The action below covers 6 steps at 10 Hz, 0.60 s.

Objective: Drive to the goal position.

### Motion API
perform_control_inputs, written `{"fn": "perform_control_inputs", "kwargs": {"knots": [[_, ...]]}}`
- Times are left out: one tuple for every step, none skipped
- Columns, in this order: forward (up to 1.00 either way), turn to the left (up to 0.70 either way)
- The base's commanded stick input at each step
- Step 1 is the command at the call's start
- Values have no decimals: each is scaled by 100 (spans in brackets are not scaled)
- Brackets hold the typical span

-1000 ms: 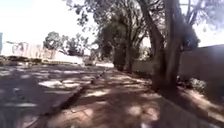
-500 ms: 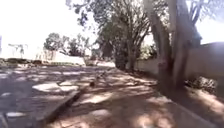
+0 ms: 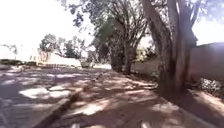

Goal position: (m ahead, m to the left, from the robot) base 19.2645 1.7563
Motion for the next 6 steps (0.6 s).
{"fn": "perform_control_inputs", "kwargs": {"knots": [[70,0],[70,0],[70,0],[70,0],[70,0],[70,0]]}}
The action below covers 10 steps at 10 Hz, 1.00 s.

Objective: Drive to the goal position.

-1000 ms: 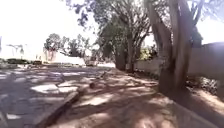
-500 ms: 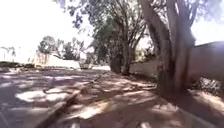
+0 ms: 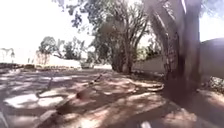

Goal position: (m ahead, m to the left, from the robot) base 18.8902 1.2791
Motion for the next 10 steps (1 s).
{"fn": "perform_control_inputs", "kwargs": {"knots": [[70,0],[70,0],[70,0],[70,0],[70,0],[70,0],[70,0],[70,0],[70,-14],[70,-30]]}}
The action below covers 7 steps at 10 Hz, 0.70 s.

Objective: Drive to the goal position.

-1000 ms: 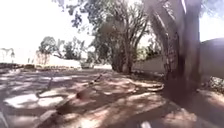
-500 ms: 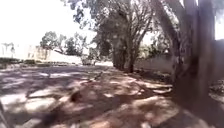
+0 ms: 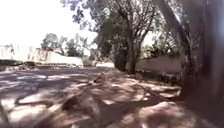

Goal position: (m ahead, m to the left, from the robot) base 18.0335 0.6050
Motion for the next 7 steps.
{"fn": "perform_control_inputs", "kwargs": {"knots": [[70,-19],[70,-5],[70,0],[70,0],[70,-5],[70,-22],[70,-35]]}}
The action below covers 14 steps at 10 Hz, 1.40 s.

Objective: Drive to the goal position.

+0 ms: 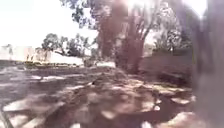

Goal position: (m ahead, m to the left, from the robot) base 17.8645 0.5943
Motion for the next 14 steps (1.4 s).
{"fn": "perform_control_inputs", "kwargs": {"knots": [[70,-35],[70,0],[70,0],[70,0],[70,-14],[70,-30],[70,-4],[70,-1],[70,0],[70,0],[70,0],[70,0],[70,0],[70,0]]}}
